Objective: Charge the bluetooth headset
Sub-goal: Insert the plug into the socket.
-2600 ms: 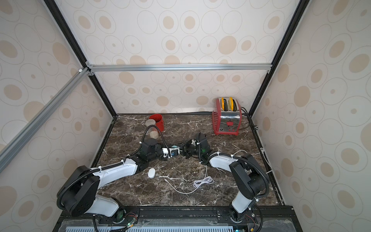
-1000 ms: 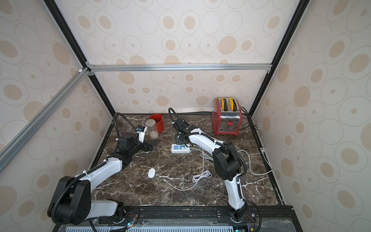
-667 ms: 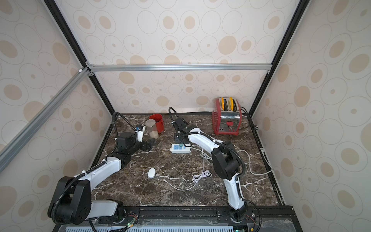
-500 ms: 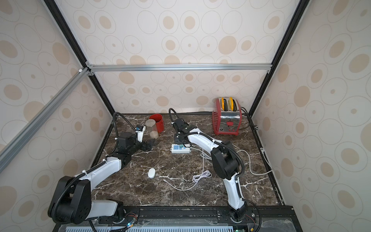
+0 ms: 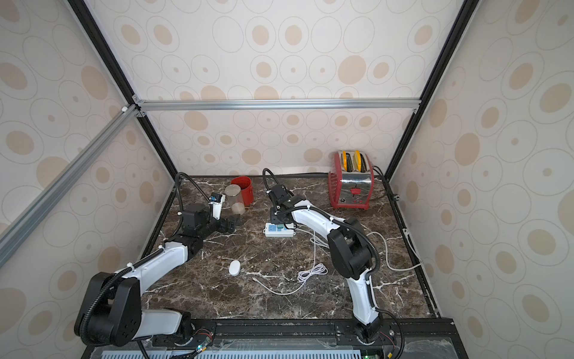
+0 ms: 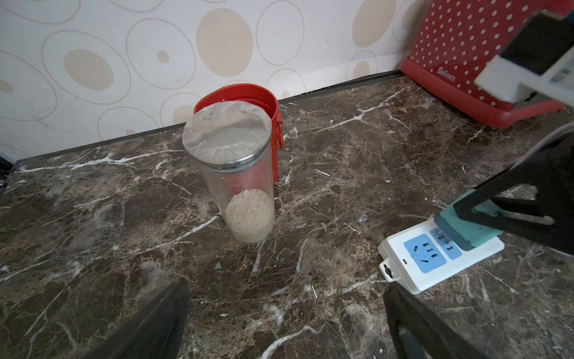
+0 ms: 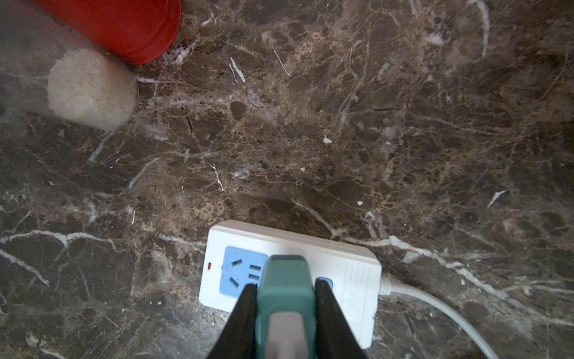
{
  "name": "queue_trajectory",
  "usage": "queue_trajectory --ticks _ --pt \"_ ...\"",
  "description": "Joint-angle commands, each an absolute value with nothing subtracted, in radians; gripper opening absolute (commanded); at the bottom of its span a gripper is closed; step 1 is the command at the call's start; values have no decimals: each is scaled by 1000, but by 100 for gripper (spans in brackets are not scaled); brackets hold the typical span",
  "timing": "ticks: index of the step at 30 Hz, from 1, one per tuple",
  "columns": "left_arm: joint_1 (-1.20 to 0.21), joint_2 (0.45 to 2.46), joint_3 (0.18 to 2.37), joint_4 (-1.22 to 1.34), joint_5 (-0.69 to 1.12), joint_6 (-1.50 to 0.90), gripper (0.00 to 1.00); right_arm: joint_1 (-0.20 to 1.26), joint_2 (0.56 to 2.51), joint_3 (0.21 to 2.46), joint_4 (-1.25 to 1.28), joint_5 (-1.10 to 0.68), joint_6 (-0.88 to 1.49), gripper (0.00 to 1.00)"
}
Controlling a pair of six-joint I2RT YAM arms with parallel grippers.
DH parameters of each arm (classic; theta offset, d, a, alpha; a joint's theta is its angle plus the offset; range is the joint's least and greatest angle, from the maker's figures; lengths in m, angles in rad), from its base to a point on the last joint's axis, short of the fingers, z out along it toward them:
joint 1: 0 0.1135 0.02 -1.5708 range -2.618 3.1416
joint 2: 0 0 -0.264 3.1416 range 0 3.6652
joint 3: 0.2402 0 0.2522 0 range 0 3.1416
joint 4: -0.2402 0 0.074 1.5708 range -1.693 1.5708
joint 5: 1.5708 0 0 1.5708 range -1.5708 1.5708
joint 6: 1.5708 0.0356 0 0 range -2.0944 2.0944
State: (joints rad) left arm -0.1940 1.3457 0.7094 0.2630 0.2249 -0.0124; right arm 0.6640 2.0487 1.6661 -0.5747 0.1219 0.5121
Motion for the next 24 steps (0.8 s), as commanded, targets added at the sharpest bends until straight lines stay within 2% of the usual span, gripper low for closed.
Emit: queue_trajectory --ticks 1,24 --pt "-186 1345 749 258 219 -20 99 672 2016 1637 -619 115 520 0" --pt "-186 1347 754 247 222 -17 99 675 1998 1618 -609 83 521 0"
